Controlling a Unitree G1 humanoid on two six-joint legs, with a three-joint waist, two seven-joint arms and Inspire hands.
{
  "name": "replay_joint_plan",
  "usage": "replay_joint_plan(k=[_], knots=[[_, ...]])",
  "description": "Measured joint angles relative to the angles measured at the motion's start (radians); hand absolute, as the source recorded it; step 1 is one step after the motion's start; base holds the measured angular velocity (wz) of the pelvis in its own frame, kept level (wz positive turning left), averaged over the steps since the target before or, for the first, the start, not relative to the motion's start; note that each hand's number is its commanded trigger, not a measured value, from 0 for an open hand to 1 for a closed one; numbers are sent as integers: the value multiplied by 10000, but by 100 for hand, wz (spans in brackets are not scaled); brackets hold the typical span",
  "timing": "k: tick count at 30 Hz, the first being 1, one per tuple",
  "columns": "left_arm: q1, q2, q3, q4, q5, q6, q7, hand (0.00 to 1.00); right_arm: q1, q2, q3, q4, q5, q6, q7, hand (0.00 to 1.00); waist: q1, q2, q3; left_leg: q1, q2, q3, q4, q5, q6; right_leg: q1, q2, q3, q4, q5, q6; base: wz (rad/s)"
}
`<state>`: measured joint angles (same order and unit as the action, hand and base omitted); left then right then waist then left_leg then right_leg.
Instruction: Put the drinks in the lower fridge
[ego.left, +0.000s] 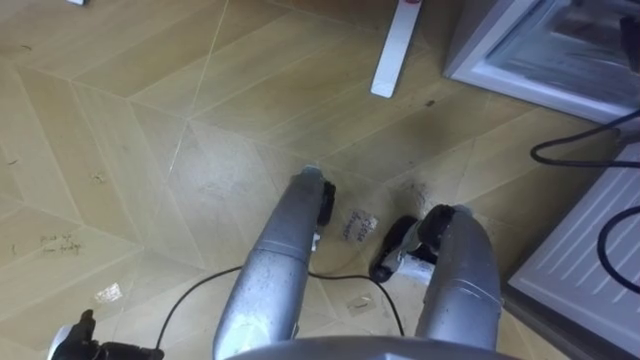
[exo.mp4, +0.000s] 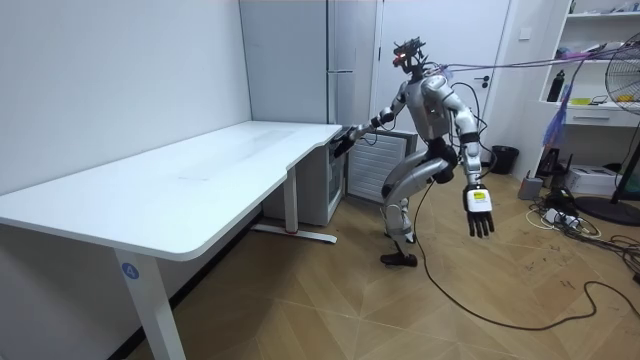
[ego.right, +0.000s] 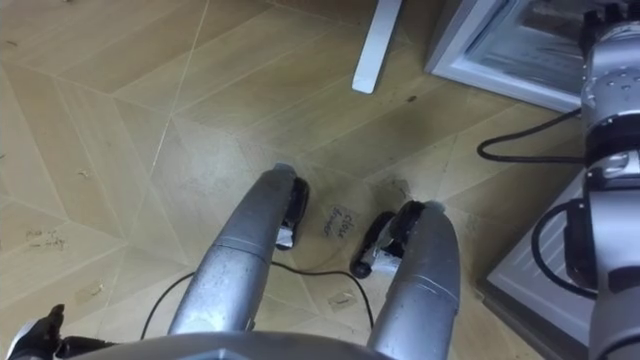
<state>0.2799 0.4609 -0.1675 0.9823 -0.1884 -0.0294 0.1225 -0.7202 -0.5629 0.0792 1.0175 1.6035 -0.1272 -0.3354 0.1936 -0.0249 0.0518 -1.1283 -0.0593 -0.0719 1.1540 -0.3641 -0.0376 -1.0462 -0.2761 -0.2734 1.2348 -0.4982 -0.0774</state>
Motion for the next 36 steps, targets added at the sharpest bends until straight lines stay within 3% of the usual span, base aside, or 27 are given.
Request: replay_joint_plan(k=[3, 4, 7, 9, 14, 17, 20, 23, 27, 28, 29, 31, 33, 36], knots=[[-12, 1, -25, 18, -21, 11, -3, 0, 158, 1, -9, 371, 20, 0, 528, 0, 25, 84, 45, 331, -45, -49, -171, -8, 15, 377, -20, -80, -180, -6, 42, 7], [-28, 1, -25, 27, -34, 10, -18, 0, 302, 3, -12, 564, 21, -1, 822, 0, 76, 174, 94, 583, -19, -84, -278, -20, 33, 674, 19, -148, -356, 20, 115, 4], [-59, 0, -181, 32, -44, 118, -120, 0, 763, 12, 94, 1191, -47, 12, 1882, 0, 223, 344, 97, 1235, 27, -171, -717, -28, 40, 1400, 145, -315, -911, 112, 193, 0], [-64, -2, -405, 60, -59, 184, -278, 0, 1166, 110, 251, 1701, -270, 177, 2603, 0, 290, 350, 93, 1778, 98, -171, -1165, -4, 40, 1932, 243, -364, -1408, 233, 214, -5], [-381, -153, -515, 507, 54, 415, -849, 0, 2881, 768, 319, 3017, -1368, 743, 4203, 0, 286, 457, -32, 3201, 126, -299, -2372, 137, 133, 3483, 416, -723, -2742, 461, 310, 8], [-718, -232, -351, 783, 30, 409, -859, 0, 3984, 1102, 563, 3412, -2628, 863, 4906, 0, 201, 606, -129, 3914, 239, -300, -3060, 218, 155, 4253, 710, -805, -3620, 679, 430, -4], [-993, -671, -311, 1351, 41, 242, -844, 0, 4718, 1799, 991, 3900, -3267, 874, 5251, 0, 15, 708, -210, 4890, 397, -97, -3751, 238, 178, 5182, 912, -769, -4473, 849, 533, -20], [-1025, -1065, -302, 1419, -164, 94, -796, 0, 5499, 2530, 991, 4158, -3299, 1050, 5478, 0, -314, 711, -228, 5863, 504, -36, -4448, 240, 181, 6134, 1150, -723, -5326, 1006, 641, -12], [-809, -1767, 163, 1459, 55, 72, -602, 0, 6568, 3120, 710, 4190, -3127, 1237, 5634, 0, -565, 568, -309, 7291, 664, 375, -5549, 311, 203, 7319, 1417, -443, -6419, 1264, 767, -25], [-706, -1891, 259, 1495, 60, 85, -595, 0, 6909, 3210, 561, 4064, -3118, 1269, 5694, 0, -662, 533, -415, 7643, 688, 397, -5860, 363, 196, 7701, 1495, -453, -6828, 1357, 796, -9], [-639, -1951, 341, 1484, 57, 92, -589, 0, 7126, 3241, 484, 4026, -3118, 1278, 5708, 0, -734, 516, -453, 7830, 720, 393, -6004, 370, 190, 7922, 1570, -469, -7063, 1415, 817, -4], [-330, -2083, 656, 1426, 91, 91, -480, 0, 7656, 3335, 165, 4096, -3375, 1324, 5808, 0, -1031, 387, -483, 8692, 780, 466, -6712, 490, 168, 8766, 1729, -504, -7904, 1659, 863, -5], [-180, -2151, 973, 1486, 367, 137, -227, 0, 7919, 3408, 149, 4051, -3910, 1322, 5828, 0, -1102, 205, -496, 9291, 773, 585, -7236, 633, 155, 9211, 1763, -440, -8334, 1752, 883, -12], [-78, -2286, 1059, 1411, 807, 270, 40, 0, 8061, 3458, 290, 3957, -5757, 1437, 5938, 0, -1223, 36, -501, 9762, 833, 675, -7629, 666, 124, 9656, 1911, -323, -8720, 1875, 891, -14]])
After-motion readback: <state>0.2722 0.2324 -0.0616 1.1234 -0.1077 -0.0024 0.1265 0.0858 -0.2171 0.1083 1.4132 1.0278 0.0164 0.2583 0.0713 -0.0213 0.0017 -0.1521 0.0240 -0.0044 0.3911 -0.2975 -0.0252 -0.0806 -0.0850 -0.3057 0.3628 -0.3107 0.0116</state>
